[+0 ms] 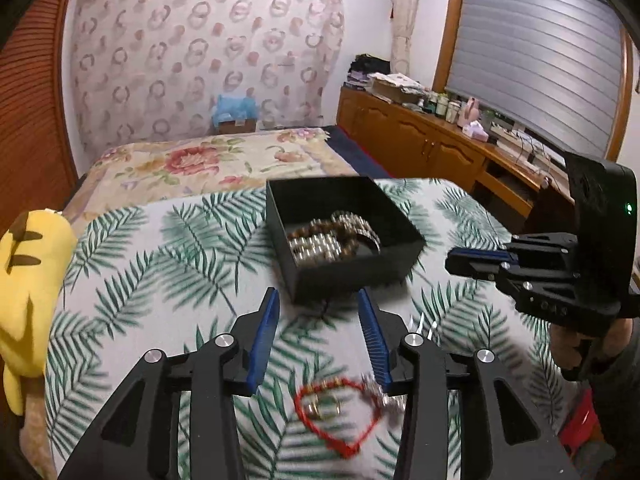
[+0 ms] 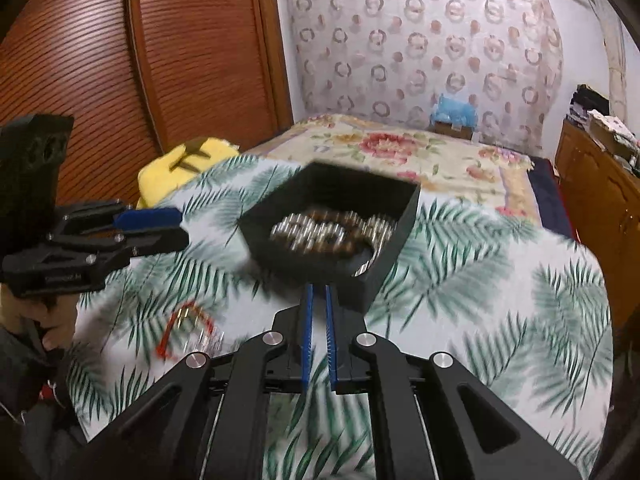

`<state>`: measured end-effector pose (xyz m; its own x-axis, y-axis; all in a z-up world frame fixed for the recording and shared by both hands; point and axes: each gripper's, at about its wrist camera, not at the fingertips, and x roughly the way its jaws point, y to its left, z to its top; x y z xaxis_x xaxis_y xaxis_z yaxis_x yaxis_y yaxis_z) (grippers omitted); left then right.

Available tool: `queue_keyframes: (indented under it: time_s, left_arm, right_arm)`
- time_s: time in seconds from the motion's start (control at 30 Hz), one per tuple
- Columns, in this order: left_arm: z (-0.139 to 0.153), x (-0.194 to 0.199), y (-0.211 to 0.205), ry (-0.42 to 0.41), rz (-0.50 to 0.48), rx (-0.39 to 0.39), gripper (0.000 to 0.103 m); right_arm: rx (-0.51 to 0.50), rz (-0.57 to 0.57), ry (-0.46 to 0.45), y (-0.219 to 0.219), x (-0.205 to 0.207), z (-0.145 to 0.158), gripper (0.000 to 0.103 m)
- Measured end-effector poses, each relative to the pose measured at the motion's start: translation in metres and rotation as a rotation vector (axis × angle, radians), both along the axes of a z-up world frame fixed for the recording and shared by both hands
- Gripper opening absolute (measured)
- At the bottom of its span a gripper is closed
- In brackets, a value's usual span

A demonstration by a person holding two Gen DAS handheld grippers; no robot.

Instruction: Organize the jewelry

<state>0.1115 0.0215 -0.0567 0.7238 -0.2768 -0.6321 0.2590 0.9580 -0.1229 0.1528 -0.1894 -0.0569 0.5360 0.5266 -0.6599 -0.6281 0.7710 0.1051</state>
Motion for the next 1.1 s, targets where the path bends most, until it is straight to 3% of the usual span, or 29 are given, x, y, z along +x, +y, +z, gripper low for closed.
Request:
queue_keyframes:
  time_s: [0.13,0.23,0.27,0.53,0.7,1.1]
  left_arm:
    - [-0.011,-0.018,0.001,0.017,0.008,-0.005,0.041]
    - [-0.015,-0.027,0.002,0.027,0.008,0.001,0.051]
    - [-0.017,-0.029,0.003,0.029,0.01,0.008,0.054]
    - [-0.025,-0.045,0.011,0.037,0.04,0.031,0.074]
    - [-0.029,-0.046,0.014,0.046,0.049,0.036,0.075]
    - [-0.031,-0.049,0.016,0.044,0.047,0.028,0.075]
  right_arm:
    - [0.0,0.011,0.029,0.0,-0.026,-0.014,0.008]
    - [-0.011,0.02,0.041,0.0,-0.039,-0.019,0.027]
    - [-0.016,0.025,0.04,0.001,-0.043,-0.02,0.028]
    - [-0.032,0.092,0.065,0.02,-0.051,-0.026,0.027]
    - [-0.085,0.111,0.082,0.04,-0.04,-0.031,0.022]
    - [-0.226,0.147,0.077,0.062,-0.03,-0.039,0.022]
